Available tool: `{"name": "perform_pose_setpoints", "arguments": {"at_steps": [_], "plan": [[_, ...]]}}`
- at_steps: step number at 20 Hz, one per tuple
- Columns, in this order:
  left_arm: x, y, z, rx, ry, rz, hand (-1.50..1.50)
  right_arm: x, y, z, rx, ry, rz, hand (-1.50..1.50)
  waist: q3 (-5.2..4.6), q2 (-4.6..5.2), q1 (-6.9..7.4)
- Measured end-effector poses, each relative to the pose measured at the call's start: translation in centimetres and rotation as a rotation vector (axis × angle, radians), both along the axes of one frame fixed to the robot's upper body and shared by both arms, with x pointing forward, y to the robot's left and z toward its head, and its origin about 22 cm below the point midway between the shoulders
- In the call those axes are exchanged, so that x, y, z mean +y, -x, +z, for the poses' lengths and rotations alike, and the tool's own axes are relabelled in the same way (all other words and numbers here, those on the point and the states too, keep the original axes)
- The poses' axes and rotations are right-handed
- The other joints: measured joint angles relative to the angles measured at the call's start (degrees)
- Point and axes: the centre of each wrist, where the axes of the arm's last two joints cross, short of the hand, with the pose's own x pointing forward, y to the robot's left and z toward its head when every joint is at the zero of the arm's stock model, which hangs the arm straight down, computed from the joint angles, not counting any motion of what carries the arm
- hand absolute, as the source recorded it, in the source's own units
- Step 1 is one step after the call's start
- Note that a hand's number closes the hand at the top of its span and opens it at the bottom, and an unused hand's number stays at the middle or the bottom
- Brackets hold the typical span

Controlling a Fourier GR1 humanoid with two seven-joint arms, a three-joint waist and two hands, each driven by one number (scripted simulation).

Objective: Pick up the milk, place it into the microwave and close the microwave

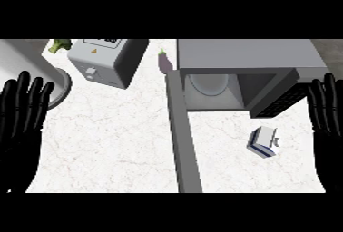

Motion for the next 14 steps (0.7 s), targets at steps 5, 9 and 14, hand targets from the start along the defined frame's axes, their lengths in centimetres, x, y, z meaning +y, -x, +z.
{"name": "perform_pose_setpoints", "arguments": {"at_steps": [5, 9, 14], "plan": [[0.6, -0.4, 0.3, 0.020, -0.004, 0.015, -1.50, -1.9, -1.9, 0.1, -0.013, 0.024, -0.016, -1.50, 0.69, 0.03, 0.84], [0.4, 0.1, 0.2, 0.099, 0.057, 0.058, -1.50, -2.6, -3.0, -0.2, 0.025, -0.054, 0.000, -1.50, 0.86, 0.01, 1.13], [0.3, 2.0, -0.7, 0.145, 0.095, 0.092, -1.50, -3.2, -3.0, -0.6, 0.065, -0.114, -0.008, -1.50, 0.92, -0.02, 1.25]]}}
